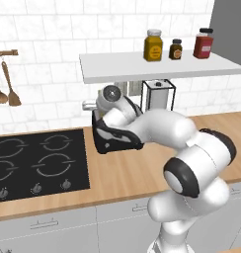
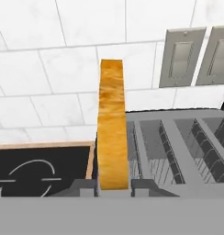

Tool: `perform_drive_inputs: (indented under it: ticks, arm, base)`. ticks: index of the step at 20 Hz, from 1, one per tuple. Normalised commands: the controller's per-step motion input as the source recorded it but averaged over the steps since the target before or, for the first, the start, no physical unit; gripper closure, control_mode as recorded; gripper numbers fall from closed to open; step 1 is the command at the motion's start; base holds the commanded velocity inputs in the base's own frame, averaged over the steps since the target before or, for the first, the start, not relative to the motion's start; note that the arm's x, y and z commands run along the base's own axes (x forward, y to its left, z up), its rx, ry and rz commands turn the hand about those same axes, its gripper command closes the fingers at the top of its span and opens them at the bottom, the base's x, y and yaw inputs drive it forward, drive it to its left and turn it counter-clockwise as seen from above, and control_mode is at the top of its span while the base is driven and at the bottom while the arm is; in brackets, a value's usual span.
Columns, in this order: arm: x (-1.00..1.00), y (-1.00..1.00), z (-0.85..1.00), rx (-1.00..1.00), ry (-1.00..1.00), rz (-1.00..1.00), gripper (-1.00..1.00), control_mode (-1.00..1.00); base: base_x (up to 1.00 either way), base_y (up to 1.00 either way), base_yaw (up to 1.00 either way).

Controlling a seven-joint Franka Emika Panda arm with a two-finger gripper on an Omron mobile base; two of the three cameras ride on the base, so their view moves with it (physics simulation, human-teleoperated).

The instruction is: Start the toaster. Once the lever pops up, take the bread to the plate on the dining counter.

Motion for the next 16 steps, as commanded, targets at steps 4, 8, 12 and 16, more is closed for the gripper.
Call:
perform_drive_inputs:
  ticks: [4, 8, 12, 16]
  arm:
    - [-0.6, 0.12, 0.6, 0.0, 0.0, 0.0, 1.0, -1.0]
    - [-0.88, 0.02, 0.41, 0.0, 0.04, 0.0, 1.0, -1.0]
    - [-0.85, -0.34, 0.05, 0.0, 0.05, -0.08, 1.0, -1.0]
    - [-0.8, -0.91, 0.0, 0.0, 0.01, -0.08, 1.0, -1.0]
  base:
    - [0.0, 0.0, 0.0]
    - [0.0, 0.0, 0.0]
    - [0.0, 0.0, 0.0]
    - [0.0, 0.0, 0.0]
